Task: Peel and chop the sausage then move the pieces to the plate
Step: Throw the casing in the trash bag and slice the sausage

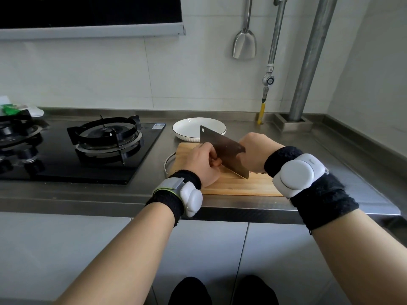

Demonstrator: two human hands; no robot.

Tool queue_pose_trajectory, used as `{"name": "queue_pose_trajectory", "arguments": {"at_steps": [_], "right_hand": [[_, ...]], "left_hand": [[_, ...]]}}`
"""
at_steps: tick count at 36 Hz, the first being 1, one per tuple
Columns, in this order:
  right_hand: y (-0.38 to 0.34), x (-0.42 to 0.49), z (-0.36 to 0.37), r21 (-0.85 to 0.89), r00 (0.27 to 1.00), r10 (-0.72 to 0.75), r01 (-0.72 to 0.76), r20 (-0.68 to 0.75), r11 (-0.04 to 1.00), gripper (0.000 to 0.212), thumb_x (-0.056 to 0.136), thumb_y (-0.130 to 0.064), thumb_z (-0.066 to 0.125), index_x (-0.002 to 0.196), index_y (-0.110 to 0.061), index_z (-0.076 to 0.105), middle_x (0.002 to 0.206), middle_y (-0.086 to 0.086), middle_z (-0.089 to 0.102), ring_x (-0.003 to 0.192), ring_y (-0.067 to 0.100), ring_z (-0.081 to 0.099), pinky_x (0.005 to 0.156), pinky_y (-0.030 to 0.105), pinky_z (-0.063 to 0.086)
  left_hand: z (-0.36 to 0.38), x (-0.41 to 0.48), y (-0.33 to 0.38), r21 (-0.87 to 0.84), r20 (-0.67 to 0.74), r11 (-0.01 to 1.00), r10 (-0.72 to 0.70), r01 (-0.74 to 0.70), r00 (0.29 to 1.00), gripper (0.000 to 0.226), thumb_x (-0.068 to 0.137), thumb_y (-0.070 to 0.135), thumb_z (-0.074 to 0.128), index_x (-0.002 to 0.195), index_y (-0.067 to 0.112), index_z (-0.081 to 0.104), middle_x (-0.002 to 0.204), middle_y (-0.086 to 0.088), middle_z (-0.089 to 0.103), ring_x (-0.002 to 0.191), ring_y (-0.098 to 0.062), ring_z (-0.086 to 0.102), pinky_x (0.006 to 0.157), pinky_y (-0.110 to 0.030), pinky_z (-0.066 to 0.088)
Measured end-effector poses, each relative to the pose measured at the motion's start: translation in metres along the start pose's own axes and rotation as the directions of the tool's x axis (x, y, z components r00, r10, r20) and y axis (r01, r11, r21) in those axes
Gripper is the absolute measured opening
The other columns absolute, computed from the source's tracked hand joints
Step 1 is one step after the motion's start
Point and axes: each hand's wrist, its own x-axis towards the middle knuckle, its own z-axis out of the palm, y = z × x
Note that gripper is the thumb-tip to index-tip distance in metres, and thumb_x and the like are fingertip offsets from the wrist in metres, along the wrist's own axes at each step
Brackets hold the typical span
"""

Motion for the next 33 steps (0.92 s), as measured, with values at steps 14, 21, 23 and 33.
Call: {"name": "queue_pose_trajectory", "arguments": {"at_steps": [14, 21, 23, 33], "right_hand": [[0.0040, 0.0000, -0.0016, -0.003, 0.997, 0.002, -0.002, -0.071, 1.000, 0.019, 0.099, -0.020, 0.052, 0.107, -0.008, 0.065, 0.091, 0.009, 0.065, 0.084, 0.028, 0.066, 0.069, 0.032, 0.053], [0.0036, -0.0025, -0.0037, -0.018, 0.993, -0.032, 0.030, -0.110, 0.999, 0.020, 0.099, -0.023, 0.051, 0.103, -0.010, 0.065, 0.088, 0.007, 0.063, 0.081, 0.026, 0.063, 0.065, 0.029, 0.047], [0.0017, -0.0027, -0.0042, -0.030, 0.992, -0.045, 0.042, -0.115, 0.999, 0.019, 0.099, -0.023, 0.051, 0.102, -0.010, 0.064, 0.089, 0.007, 0.063, 0.083, 0.026, 0.063, 0.066, 0.030, 0.048], [-0.0012, -0.0055, -0.0049, -0.041, 0.991, -0.069, 0.064, -0.114, 0.997, 0.017, 0.098, -0.025, 0.052, 0.097, -0.011, 0.062, 0.093, 0.007, 0.064, 0.086, 0.028, 0.064, 0.074, 0.034, 0.054]], "left_hand": [[0.0014, 0.0003, -0.0014, -0.005, -0.004, 1.000, 0.004, -0.004, 1.000, 0.008, 0.081, 0.014, 0.059, 0.082, 0.019, 0.053, 0.082, 0.001, 0.055, 0.075, -0.016, 0.053, 0.065, -0.024, 0.042], [0.0008, -0.0008, -0.0017, -0.012, -0.012, 1.000, 0.017, -0.018, 1.000, 0.011, 0.076, 0.010, 0.059, 0.082, 0.018, 0.055, 0.081, 0.003, 0.055, 0.075, -0.016, 0.054, 0.067, -0.027, 0.047], [-0.0001, -0.0015, -0.0008, -0.010, -0.016, 1.000, 0.015, -0.015, 1.000, 0.011, 0.077, 0.010, 0.060, 0.083, 0.018, 0.055, 0.081, 0.004, 0.053, 0.076, -0.015, 0.052, 0.066, -0.024, 0.043], [-0.0030, -0.0023, 0.0025, -0.010, 0.005, 1.000, -0.020, 0.020, 1.000, 0.013, 0.077, 0.010, 0.059, 0.083, 0.021, 0.053, 0.079, 0.007, 0.051, 0.073, -0.011, 0.050, 0.063, -0.020, 0.036]]}}
